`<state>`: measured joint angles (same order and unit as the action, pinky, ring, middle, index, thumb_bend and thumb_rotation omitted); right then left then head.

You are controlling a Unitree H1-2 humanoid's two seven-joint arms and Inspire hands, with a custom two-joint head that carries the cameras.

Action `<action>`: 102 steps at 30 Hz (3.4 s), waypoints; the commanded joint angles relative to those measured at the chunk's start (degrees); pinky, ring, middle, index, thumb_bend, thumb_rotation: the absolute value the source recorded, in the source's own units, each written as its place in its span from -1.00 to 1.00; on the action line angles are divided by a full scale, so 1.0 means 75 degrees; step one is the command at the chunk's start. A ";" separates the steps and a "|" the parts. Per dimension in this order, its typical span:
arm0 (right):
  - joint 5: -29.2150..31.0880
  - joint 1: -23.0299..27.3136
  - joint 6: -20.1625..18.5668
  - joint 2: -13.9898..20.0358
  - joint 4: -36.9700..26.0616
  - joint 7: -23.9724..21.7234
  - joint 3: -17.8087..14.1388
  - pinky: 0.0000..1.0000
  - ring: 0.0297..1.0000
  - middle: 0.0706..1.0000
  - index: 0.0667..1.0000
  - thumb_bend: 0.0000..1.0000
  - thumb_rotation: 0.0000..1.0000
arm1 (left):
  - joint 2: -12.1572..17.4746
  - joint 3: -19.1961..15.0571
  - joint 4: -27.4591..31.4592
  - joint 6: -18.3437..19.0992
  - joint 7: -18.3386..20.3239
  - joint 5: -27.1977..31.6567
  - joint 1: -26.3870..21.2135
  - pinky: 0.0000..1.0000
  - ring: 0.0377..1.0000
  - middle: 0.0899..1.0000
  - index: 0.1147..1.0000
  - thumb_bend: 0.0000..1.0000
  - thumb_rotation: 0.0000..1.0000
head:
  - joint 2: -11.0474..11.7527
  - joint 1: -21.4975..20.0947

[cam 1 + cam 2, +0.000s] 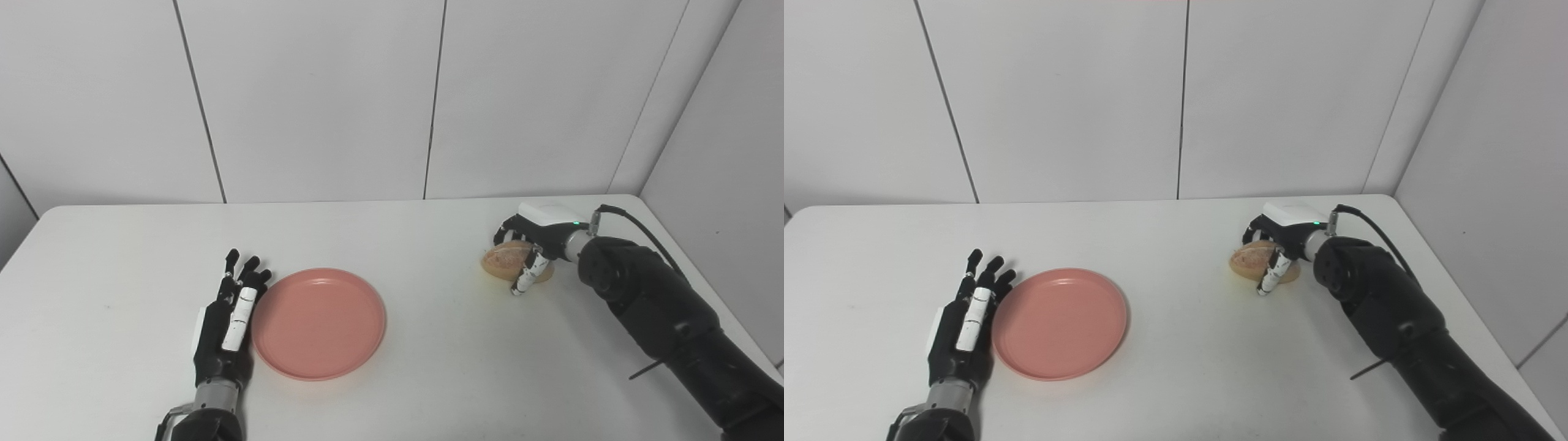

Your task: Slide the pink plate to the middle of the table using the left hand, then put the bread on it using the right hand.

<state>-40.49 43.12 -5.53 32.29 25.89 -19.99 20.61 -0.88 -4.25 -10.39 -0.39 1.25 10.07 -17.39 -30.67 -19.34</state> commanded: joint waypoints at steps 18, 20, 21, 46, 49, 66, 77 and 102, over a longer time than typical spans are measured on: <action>-0.0030 0.0278 0.0515 0.0289 -0.0280 0.0448 -0.0093 -0.30 -0.21 -0.15 -0.07 0.06 -1.00 | -0.0139 0.0017 0.0096 0.0192 0.0022 0.0108 0.0026 0.85 0.72 0.82 0.94 0.49 0.34 | -0.0050 0.0094; -0.0050 0.0298 0.0467 0.0302 -0.0455 0.0282 -0.0088 -0.28 -0.19 -0.14 -0.08 0.06 -1.00 | -0.0148 0.0017 0.0094 0.0196 0.0019 0.0102 0.0028 0.84 0.72 0.82 0.93 0.49 0.33 | -0.0051 0.0106; -0.0058 0.0315 0.0468 0.0305 -0.0567 0.0202 -0.0085 -0.27 -0.18 -0.13 -0.08 0.06 -1.00 | -0.0156 0.0019 0.0096 0.0201 0.0014 0.0093 0.0029 0.83 0.72 0.82 0.92 0.49 0.33 | -0.0050 0.0137; 0.0407 0.0639 0.1007 -0.0138 -0.2706 -0.0840 -0.0104 -0.29 -0.22 -0.17 -0.06 0.06 -1.00 | -0.0814 0.0385 0.0142 0.0217 -0.0457 -0.0565 0.0081 0.75 0.70 0.88 0.90 0.46 0.29 | -0.0131 0.2180; 0.0374 0.0649 0.0949 -0.0239 -0.2893 -0.0969 -0.0082 -0.34 -0.26 -0.18 -0.06 0.06 -1.00 | -0.0861 0.0440 0.0137 0.0219 -0.0533 -0.0719 0.0086 0.68 0.68 0.87 0.88 0.52 0.31 | -0.0152 0.2346; 0.0856 0.0771 0.0813 -0.0697 -0.3826 -0.1895 0.0022 -0.38 -0.30 -0.20 -0.03 0.05 -1.00 | -0.1046 0.0548 0.0035 0.0124 -0.0772 -0.1103 0.0025 0.52 0.62 0.79 0.83 0.54 0.29 | -0.0224 0.2880; 0.0720 0.1035 0.0857 -0.1211 -0.3878 -0.2595 0.0517 -0.21 -0.10 -0.07 -0.13 0.05 -1.00 | -0.1025 0.0534 0.0090 0.0187 -0.0747 -0.1080 0.0035 0.50 0.64 0.79 0.83 0.54 0.30 | -0.0258 0.2843; 0.0132 0.1081 0.1249 -0.1878 -0.2749 -0.2864 0.1669 -0.32 -0.22 -0.13 -0.08 0.06 -1.00 | -0.0932 0.0492 0.0275 0.0425 -0.0681 -0.1042 0.0094 0.50 0.62 0.81 0.80 0.58 0.33 | -0.0420 0.2586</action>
<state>-39.42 49.16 1.01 18.33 5.85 -42.82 33.61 -7.87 -0.70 -8.99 1.90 -3.94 2.21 -16.91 -33.84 0.00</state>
